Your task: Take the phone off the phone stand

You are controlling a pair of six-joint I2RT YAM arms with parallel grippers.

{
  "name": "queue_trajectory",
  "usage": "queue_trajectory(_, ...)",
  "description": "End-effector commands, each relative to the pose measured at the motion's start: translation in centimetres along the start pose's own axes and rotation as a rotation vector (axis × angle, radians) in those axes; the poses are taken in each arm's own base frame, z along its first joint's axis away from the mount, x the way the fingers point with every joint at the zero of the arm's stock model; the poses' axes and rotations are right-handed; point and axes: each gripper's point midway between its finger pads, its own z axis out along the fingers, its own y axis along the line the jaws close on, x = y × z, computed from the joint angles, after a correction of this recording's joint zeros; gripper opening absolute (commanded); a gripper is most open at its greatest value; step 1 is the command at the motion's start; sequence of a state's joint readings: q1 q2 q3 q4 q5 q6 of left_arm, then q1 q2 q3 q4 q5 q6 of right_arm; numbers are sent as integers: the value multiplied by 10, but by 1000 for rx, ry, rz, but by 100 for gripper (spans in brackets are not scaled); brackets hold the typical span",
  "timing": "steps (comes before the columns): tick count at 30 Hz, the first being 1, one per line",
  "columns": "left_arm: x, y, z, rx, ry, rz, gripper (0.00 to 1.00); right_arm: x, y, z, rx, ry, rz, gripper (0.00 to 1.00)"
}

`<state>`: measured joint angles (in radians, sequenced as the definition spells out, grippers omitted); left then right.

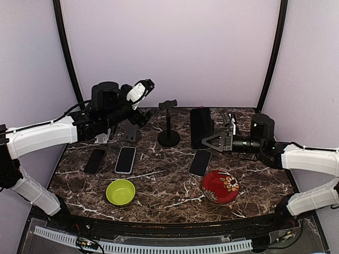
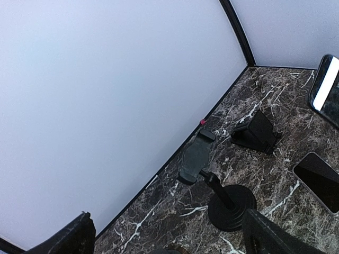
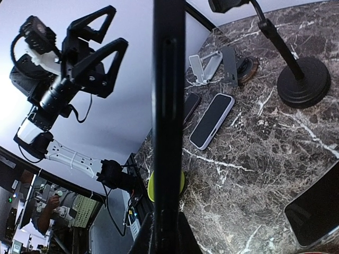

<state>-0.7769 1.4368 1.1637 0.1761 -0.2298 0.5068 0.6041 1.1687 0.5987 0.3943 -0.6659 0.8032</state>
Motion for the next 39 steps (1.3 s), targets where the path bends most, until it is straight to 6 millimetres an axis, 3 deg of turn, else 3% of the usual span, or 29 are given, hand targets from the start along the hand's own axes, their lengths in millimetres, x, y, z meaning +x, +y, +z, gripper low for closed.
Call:
queue_trajectory(1, -10, 20, -29, -72, -72, -105, 99, -8, 7, 21, 22, -46, -2, 0)
queue_trajectory(8, 8, 19, -51, -80, -64, -143, 99, 20, -14, 58, 86, 9, 73, 1)
queue_trajectory(13, 14, 22, -62, -102, -65, -169, 99, 25, -29, 83, 126, 38, 91, 1)
queue_trajectory(18, 16, 21, -63, -101, -67, -184, 99, 41, -56, 108, 185, 99, 132, 1)
queue_trajectory(22, 18, 20, -63, -98, -68, -195, 99, 50, -66, 123, 200, 117, 155, 1)
queue_trajectory(30, 19, 19, -60, -101, -68, -200, 99, 67, -82, 144, 202, 152, 194, 4)
queue_trajectory(39, 19, 19, -60, -108, -73, -195, 99, 76, -96, 154, 214, 170, 219, 9)
